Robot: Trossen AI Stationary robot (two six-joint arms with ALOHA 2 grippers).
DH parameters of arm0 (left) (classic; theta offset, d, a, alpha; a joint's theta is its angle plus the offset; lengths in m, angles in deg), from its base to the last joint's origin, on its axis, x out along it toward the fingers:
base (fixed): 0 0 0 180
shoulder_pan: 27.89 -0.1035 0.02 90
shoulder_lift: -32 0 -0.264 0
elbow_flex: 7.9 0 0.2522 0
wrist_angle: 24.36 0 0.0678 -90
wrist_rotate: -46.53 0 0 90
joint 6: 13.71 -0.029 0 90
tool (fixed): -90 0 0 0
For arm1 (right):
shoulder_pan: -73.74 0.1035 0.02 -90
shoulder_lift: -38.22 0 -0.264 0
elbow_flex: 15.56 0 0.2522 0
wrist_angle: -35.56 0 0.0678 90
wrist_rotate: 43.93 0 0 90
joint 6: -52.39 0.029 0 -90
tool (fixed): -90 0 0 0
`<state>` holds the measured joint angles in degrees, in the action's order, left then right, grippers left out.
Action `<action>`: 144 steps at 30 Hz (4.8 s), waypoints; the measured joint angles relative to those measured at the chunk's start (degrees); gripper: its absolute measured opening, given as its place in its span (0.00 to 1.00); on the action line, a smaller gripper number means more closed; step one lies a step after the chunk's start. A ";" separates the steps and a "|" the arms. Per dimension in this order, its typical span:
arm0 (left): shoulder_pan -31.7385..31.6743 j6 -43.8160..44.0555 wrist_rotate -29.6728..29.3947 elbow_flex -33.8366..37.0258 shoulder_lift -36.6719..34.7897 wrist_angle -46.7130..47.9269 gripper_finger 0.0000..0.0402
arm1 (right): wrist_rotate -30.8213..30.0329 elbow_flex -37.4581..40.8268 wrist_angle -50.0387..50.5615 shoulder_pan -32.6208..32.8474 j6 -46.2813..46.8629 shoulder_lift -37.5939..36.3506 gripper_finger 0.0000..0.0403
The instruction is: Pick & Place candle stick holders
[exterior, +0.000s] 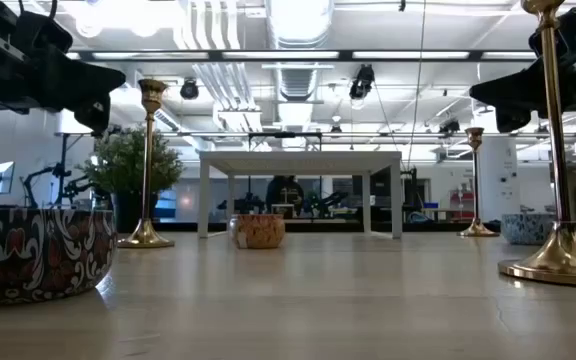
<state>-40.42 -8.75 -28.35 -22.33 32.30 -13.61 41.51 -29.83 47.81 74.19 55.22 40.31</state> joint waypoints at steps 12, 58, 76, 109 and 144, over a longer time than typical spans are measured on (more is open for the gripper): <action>-0.02 0.01 0.00 0.00 0.01 0.02 0.06 | 0.02 0.00 -0.01 0.01 -0.01 0.00 0.02; -0.01 0.01 -0.01 0.00 0.00 0.00 0.06 | -2.10 0.00 -14.50 0.02 12.39 0.31 0.02; 0.00 0.01 0.01 0.00 0.01 0.01 0.06 | 2.89 -6.35 -26.16 0.70 10.59 25.02 0.02; -0.01 0.00 0.00 0.00 0.01 0.02 0.06 | -58.07 -4.95 -0.27 2.81 28.69 32.19 0.05; 0.00 0.01 -0.01 0.00 -0.01 0.02 0.06 | -44.80 0.00 -25.72 -22.08 22.37 46.34 0.56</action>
<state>-40.42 -8.74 -28.36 -22.33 32.29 -13.58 -3.29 -29.84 22.08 52.11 77.60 86.65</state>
